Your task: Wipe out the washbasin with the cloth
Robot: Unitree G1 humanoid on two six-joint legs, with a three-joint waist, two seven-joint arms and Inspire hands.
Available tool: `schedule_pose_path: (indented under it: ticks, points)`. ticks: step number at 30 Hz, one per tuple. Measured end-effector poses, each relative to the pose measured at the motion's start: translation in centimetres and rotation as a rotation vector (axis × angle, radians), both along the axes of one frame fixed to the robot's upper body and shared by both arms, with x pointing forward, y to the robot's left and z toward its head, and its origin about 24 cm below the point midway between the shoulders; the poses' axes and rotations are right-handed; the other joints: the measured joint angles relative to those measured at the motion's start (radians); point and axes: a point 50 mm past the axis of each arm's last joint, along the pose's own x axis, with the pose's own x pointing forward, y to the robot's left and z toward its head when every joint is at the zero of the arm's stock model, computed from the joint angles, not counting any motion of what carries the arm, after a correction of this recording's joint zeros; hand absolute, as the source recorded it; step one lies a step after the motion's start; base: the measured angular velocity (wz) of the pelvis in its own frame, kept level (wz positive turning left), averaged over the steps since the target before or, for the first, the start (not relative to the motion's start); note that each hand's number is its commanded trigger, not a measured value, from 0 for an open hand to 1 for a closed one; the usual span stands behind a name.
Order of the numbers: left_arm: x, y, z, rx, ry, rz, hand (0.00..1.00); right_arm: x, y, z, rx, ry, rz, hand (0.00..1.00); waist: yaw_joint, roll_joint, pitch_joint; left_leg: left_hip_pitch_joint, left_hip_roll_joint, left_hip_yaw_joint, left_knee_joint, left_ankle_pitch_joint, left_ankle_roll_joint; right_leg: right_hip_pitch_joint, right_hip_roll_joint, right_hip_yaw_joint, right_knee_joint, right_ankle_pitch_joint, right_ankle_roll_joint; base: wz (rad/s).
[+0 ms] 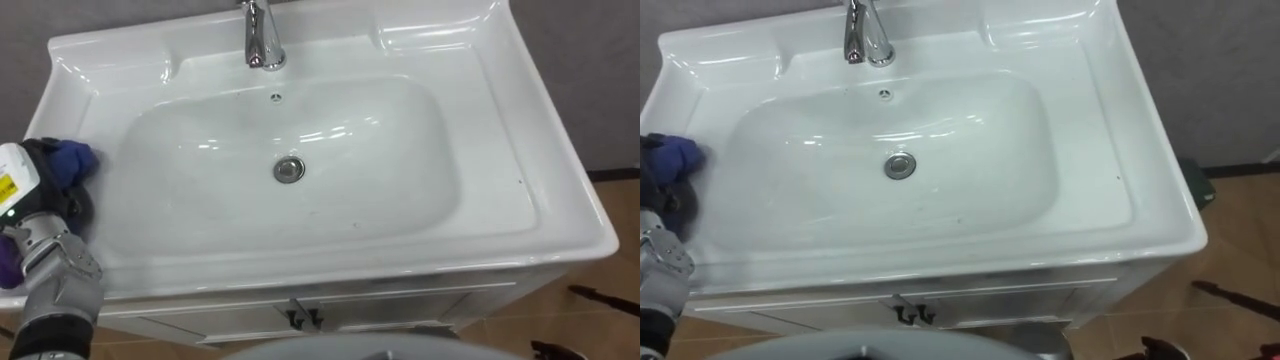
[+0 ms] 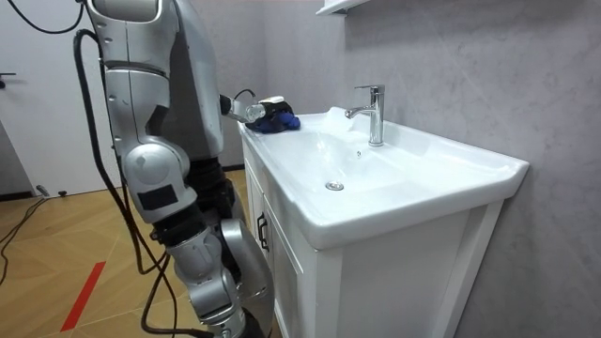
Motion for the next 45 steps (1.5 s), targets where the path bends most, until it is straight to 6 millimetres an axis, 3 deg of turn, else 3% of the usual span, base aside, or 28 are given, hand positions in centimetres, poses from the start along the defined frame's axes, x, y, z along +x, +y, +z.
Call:
schedule_pose_path:
  ticks: [10, 17, 18, 19, 21, 37, 45]
  points:
    - [0.5, -0.2, 0.8, -0.040, -0.088, 0.018, 0.00, 0.1, 0.1, 0.0, -0.011, -0.005, 0.004, 0.00, -0.006, -0.001, 0.0014, -0.002, 0.000, -0.002, 0.001, 0.000, 0.000, 0.002, -0.001, -0.003, -0.002, 0.000, 0.001, 0.00]
    - [0.8, -0.4, 1.1, -0.079, -0.128, 0.021, 0.00, 0.3, 0.4, -0.1, -0.007, -0.012, 0.004, 0.00, -0.027, 0.004, 0.0080, -0.010, 0.000, -0.010, 0.008, -0.002, 0.002, 0.006, -0.010, -0.017, -0.009, 0.001, 0.003, 0.05]
    - [0.9, -0.5, 1.2, -0.078, -0.137, 0.017, 0.00, 0.3, 0.5, -0.2, -0.006, -0.012, 0.004, 0.00, -0.028, 0.006, 0.0071, -0.015, 0.000, -0.012, 0.012, -0.004, 0.002, 0.003, -0.010, -0.019, -0.010, 0.001, 0.003, 0.06]
    - [1.3, -0.7, 1.8, -0.074, -0.163, 0.004, 0.00, 0.3, 0.7, -0.2, -0.001, -0.013, 0.003, 0.00, -0.028, 0.004, 0.0125, -0.020, 0.000, -0.014, 0.015, -0.005, 0.002, 0.000, -0.011, -0.021, -0.009, 0.001, 0.003, 0.05]
    - [1.8, -0.9, 2.5, -0.069, -0.200, -0.018, 0.00, 0.3, 0.9, -0.3, 0.009, -0.012, 0.003, 0.00, -0.028, 0.003, 0.0156, -0.023, 0.001, -0.015, 0.014, -0.005, 0.002, -0.001, -0.010, -0.023, -0.009, 0.001, 0.003, 0.02]
    - [4.1, -2.9, 7.0, -0.089, -0.424, -0.166, 0.00, 1.4, 1.2, -0.3, 0.024, -0.051, 0.020, 0.00, -0.022, -0.005, 0.0145, -0.017, -0.001, 0.015, 0.023, -0.006, 0.003, 0.000, -0.022, -0.028, 0.005, -0.014, 0.011, 0.00]
    - [5.0, -3.3, 7.8, -0.105, -0.418, -0.207, 0.00, 1.2, 1.3, -0.4, 0.024, -0.046, 0.018, 0.00, -0.022, -0.005, 0.0178, -0.028, 0.001, 0.022, 0.039, -0.006, 0.004, -0.003, -0.018, -0.021, 0.001, -0.014, 0.011, 0.00]
